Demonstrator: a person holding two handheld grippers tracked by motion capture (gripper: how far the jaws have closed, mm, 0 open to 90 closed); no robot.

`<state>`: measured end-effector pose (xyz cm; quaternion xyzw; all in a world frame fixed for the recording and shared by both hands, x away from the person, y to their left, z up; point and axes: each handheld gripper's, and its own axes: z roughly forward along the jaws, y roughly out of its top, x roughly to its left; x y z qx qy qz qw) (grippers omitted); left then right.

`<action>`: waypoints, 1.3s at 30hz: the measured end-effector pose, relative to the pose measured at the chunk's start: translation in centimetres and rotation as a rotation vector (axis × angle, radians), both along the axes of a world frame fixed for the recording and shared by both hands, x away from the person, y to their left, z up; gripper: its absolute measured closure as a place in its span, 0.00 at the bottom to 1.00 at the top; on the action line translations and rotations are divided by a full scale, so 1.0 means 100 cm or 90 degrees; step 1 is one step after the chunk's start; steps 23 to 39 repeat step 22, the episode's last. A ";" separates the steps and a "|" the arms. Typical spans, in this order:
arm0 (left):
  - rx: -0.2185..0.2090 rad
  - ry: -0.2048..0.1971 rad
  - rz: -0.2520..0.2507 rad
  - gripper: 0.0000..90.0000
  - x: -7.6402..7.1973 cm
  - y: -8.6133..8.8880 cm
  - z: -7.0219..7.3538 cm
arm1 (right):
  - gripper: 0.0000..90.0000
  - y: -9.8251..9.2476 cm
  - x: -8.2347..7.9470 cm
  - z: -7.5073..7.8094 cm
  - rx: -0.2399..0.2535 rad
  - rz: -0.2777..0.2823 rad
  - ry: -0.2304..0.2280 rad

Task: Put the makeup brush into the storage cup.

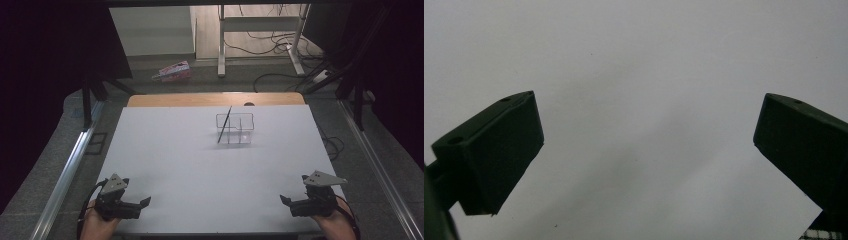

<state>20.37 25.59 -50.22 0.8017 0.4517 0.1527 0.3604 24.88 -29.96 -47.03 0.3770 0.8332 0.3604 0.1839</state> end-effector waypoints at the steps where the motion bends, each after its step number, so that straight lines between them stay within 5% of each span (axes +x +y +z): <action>1: 0.000 0.000 0.000 0.00 0.000 0.000 0.000 | 0.00 -0.001 0.000 0.000 -0.003 -0.001 0.000; 21: 0.006 0.008 -0.005 0.00 0.001 -0.001 -0.001 | 0.00 -0.019 -0.003 -0.010 -0.012 -0.027 0.036; 39: 0.006 0.008 -0.006 0.00 0.001 -0.002 -0.001 | 0.00 -0.018 -0.003 -0.011 -0.013 -0.026 0.036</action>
